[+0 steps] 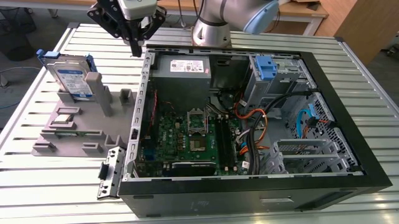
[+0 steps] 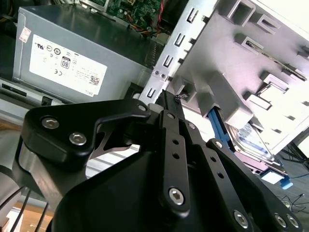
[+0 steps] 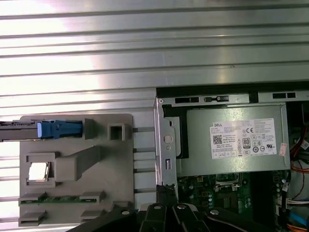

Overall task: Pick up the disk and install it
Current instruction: 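Reach for the disk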

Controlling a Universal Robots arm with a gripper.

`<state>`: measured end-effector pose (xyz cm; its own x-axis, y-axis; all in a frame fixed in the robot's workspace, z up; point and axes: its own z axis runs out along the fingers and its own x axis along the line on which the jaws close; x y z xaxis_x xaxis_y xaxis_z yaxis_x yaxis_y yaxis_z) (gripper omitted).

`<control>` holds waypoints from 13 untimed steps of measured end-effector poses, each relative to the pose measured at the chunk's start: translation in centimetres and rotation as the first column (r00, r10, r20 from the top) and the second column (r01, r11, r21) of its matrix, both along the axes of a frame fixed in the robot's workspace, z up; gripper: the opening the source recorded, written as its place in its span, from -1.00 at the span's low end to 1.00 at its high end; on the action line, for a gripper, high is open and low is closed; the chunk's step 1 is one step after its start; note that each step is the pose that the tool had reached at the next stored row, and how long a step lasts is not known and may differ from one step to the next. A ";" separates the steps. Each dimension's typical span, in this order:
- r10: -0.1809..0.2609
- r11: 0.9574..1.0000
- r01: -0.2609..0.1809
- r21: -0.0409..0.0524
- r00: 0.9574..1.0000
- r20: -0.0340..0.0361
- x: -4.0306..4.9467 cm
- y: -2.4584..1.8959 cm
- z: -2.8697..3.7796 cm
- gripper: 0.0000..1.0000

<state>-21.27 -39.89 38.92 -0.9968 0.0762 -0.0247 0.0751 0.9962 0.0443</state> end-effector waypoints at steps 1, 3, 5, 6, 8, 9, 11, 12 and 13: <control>0.000 1.000 0.000 0.000 1.000 0.000 -0.27 0.00 -0.01 -0.79; 0.000 1.000 0.000 0.000 1.000 0.000 -0.92 0.00 -0.04 -0.79; 0.000 1.000 0.000 0.000 1.000 0.001 -1.52 0.00 -0.06 -0.79; 0.000 1.000 0.000 0.000 1.000 0.001 -1.78 0.00 -0.07 -0.79; 0.000 1.000 0.000 0.000 1.000 0.001 -2.28 0.00 -0.09 -0.79; 0.000 1.000 0.000 0.000 1.000 0.001 -2.49 0.00 -0.10 -0.79; 0.000 1.000 0.000 0.000 1.000 0.001 -2.84 0.00 -0.12 -0.79; 0.000 1.000 0.000 0.000 1.000 0.001 -2.89 0.00 -0.12 -0.79; 0.000 1.000 0.000 0.000 1.000 0.001 -2.89 0.00 -0.12 -0.79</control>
